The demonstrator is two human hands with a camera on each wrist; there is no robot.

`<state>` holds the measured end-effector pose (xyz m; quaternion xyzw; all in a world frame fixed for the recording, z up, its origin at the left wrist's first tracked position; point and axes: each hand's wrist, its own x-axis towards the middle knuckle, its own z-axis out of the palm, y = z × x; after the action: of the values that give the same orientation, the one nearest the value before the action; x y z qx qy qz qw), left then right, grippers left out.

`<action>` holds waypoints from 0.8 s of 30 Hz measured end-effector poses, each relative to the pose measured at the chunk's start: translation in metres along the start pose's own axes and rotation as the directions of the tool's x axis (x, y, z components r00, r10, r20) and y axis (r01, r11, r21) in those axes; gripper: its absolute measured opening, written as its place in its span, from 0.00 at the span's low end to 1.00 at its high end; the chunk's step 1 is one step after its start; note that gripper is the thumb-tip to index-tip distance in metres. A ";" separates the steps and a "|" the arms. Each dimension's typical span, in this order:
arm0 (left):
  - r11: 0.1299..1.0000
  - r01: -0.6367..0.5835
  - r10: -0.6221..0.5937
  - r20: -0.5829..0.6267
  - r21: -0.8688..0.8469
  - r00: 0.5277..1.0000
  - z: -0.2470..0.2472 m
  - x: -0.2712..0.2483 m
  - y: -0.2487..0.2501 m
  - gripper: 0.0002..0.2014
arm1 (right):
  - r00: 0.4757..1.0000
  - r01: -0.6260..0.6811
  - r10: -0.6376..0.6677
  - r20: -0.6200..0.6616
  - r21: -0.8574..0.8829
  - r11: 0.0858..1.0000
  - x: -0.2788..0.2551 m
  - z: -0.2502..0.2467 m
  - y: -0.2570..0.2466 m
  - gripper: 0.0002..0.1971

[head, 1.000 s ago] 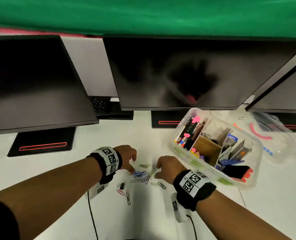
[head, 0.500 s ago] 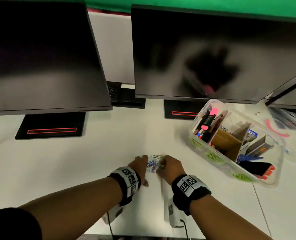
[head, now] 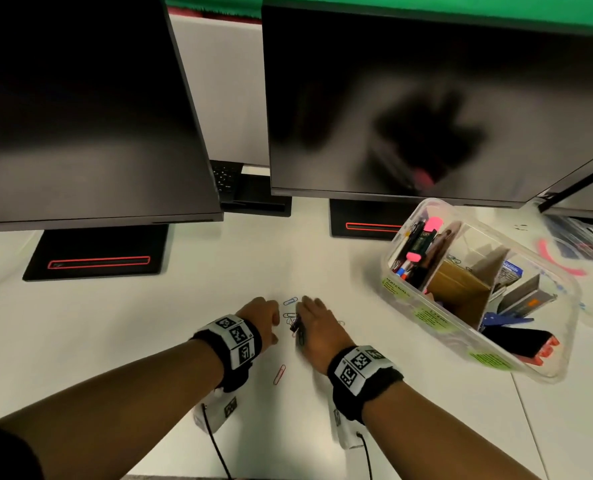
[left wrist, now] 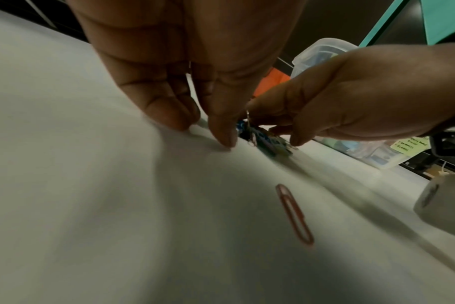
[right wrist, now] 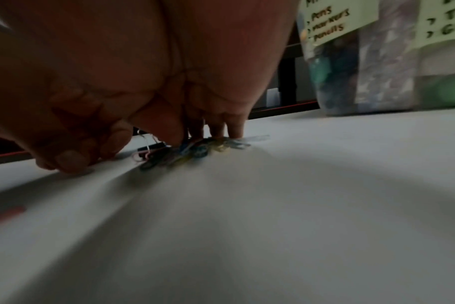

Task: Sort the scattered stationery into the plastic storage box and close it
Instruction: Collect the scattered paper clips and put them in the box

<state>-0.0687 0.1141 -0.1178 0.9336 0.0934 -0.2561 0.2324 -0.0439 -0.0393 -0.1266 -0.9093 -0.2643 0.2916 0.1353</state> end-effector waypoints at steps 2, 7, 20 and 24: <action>1.000 0.006 -0.006 0.000 -0.001 1.000 0.000 -0.004 -0.005 0.12 | 0.996 0.087 -0.085 0.032 -0.070 0.994 -0.005 0.003 0.004 0.27; 0.996 -0.076 0.072 -0.076 -0.052 0.995 -0.004 -0.004 -0.002 0.27 | 0.987 0.112 -0.108 -0.121 0.032 0.993 -0.023 -0.008 0.015 0.28; 0.782 -0.501 0.488 0.136 0.370 0.862 0.016 -0.037 -0.012 0.29 | 0.989 0.052 -0.044 -0.142 0.052 0.997 -0.040 0.012 0.017 0.33; 0.888 -0.372 0.321 0.215 0.271 0.922 0.017 -0.043 -0.013 0.55 | 0.994 -0.105 0.105 -0.041 -0.006 0.994 -0.044 0.007 0.017 0.52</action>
<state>-0.1164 0.1152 -0.1132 0.9355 -0.1356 -0.2976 0.1338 -0.0719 -0.0778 -0.1188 -0.9283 -0.2143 0.2786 0.1217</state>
